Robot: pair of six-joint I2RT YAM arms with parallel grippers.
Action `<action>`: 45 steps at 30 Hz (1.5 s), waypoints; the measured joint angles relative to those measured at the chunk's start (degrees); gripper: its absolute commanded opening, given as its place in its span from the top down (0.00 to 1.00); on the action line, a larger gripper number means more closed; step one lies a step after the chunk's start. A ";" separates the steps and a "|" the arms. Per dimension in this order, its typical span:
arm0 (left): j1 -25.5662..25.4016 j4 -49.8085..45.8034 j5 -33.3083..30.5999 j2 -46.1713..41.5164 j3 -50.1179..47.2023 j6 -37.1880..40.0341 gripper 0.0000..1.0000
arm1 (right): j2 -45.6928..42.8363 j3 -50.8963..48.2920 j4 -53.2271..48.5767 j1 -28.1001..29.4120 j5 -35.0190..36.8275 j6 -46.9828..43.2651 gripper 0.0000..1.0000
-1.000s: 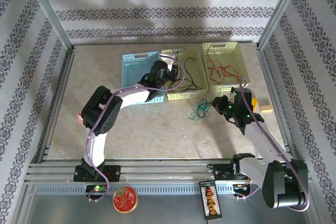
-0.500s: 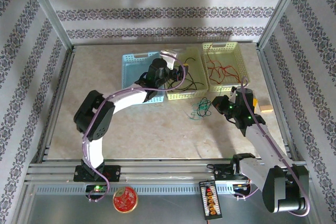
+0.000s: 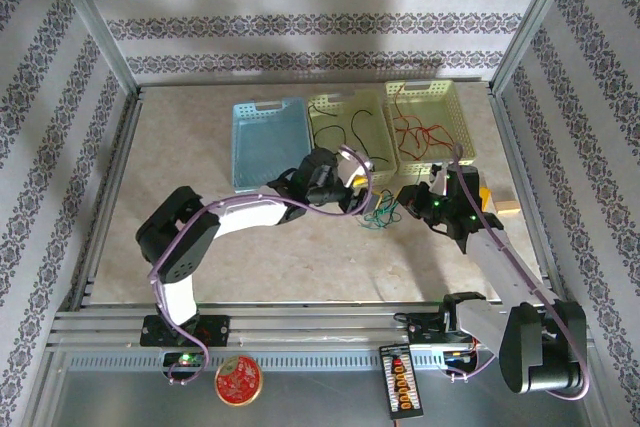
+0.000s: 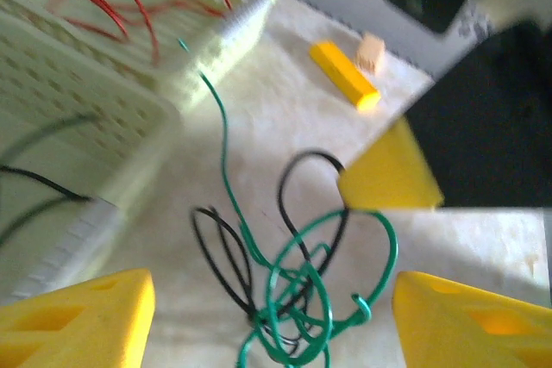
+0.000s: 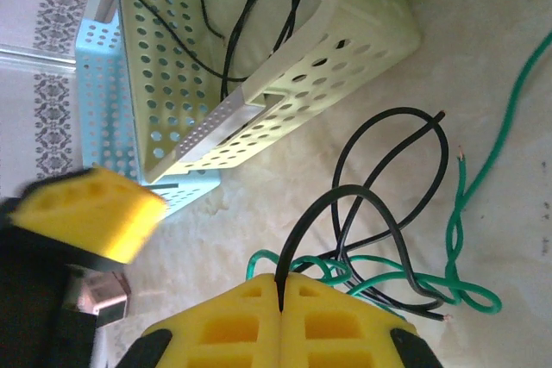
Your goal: Untangle the cables
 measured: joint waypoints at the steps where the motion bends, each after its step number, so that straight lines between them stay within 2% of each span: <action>1: -0.33 -0.35 0.46 0.92 0.22 0.07 0.35 | 0.11 0.09 0.04 0.00 -0.55 0.00 0.96; 4: -0.76 -0.83 1.75 3.69 1.44 0.28 0.57 | 0.33 0.28 0.04 0.00 -1.79 0.04 0.96; 8: -0.72 -0.72 2.08 5.92 2.69 -0.37 0.98 | 0.31 0.57 0.09 -0.02 -2.34 0.11 0.96; 9: -0.68 -0.68 1.90 6.29 2.69 -0.79 1.00 | 0.28 0.70 0.11 -0.26 -2.40 0.22 0.96; 14: -0.35 2.51 0.72 6.73 1.51 -3.39 1.00 | -0.17 0.92 -0.57 -1.09 -2.14 0.26 0.95; 20: 1.95 8.31 -2.08 4.70 -6.27 -8.00 1.00 | -2.54 0.92 -3.58 -3.93 1.51 0.87 0.95; 34: 4.83 10.29 -11.98 -10.54 -21.97 -9.97 1.00 | -18.16 -2.40 -14.86 -11.45 21.38 5.88 0.95; 45: 4.98 10.23 -21.59 -19.76 -31.28 -10.51 1.00 | -18.45 -2.56 -24.74 -15.19 32.15 7.28 0.94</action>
